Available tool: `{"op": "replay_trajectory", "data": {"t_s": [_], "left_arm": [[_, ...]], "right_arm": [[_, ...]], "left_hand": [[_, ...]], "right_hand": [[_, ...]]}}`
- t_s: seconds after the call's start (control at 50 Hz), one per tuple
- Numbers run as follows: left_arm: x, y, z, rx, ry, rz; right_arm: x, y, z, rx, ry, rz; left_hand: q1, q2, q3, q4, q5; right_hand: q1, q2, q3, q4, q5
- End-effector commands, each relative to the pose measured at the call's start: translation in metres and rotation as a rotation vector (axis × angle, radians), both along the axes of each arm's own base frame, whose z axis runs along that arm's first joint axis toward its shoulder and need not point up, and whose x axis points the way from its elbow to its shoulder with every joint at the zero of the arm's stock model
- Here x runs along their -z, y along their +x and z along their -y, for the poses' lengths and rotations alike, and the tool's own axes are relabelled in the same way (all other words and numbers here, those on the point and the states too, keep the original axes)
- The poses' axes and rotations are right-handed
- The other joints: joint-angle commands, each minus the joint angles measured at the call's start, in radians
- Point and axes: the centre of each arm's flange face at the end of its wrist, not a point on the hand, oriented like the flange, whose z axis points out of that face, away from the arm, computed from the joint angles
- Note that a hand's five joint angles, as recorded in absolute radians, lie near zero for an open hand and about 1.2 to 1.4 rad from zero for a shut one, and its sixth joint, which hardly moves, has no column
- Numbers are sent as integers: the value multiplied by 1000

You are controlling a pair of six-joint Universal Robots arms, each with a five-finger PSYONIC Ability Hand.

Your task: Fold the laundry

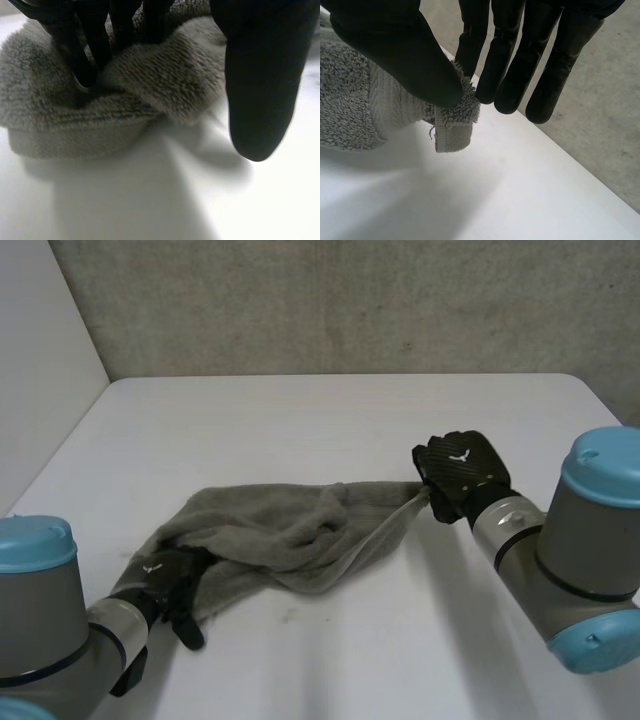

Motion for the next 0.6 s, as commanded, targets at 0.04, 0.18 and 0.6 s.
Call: {"op": "replay_trajectory", "data": {"t_s": [0.04,0.18,0.6], "left_arm": [[-10,-6,21,-43,-137,-13],[-53,-17,37,-30,-283,-74],[-132,-33,31,229,-266,140]], "right_arm": [[-11,-15,13,46,-4,-16],[-33,-26,21,63,-69,-129],[-111,-72,2,104,-71,-333]], "left_hand": [[852,854,855,854,852],[1104,1106,1107,1106,1104],[1104,1106,1107,1106,1104]], "right_hand": [[455,222,219,207,243],[455,222,219,207,243],[455,222,219,207,243]]}}
